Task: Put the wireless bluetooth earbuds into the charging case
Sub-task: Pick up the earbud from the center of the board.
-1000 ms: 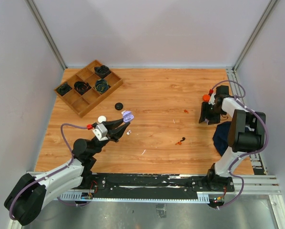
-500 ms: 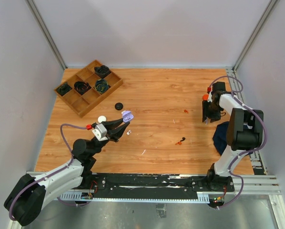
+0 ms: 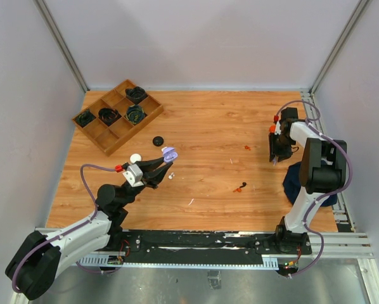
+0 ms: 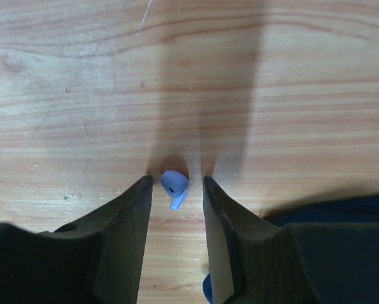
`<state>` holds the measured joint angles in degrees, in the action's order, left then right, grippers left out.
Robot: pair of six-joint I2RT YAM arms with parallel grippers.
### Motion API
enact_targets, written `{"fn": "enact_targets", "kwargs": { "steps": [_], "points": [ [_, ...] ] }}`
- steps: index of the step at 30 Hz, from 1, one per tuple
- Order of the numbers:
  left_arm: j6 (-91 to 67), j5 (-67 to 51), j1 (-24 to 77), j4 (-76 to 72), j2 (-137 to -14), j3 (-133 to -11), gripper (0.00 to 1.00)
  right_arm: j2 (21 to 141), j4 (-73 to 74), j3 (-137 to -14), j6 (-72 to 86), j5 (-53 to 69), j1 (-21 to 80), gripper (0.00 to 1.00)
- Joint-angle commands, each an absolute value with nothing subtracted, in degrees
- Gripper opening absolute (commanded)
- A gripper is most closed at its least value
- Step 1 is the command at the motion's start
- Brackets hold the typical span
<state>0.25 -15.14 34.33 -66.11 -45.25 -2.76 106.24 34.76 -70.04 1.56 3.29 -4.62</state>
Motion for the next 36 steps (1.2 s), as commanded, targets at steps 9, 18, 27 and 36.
{"fn": "enact_targets", "kwargs": {
  "steps": [9,18,27,36],
  "points": [
    [1.4,-14.7,34.7,-67.0,-45.7,-2.5,0.0,107.6,36.9,-71.7,1.6,2.3,-4.1,0.32],
    [1.3,-14.9,34.7,-67.1,-45.9,-2.6,0.0,107.6,38.5,-71.2,1.4,0.8,-4.0,0.27],
    [0.9,-15.2,34.7,-67.4,-45.5,-2.5,0.0,104.5,37.4,-69.8,1.4,-1.3,-1.4,0.19],
    [0.9,-16.3,34.7,-69.9,-45.0,-1.8,0.0,93.5,34.7,-66.4,2.7,0.6,6.2,0.18]
  ]
}}
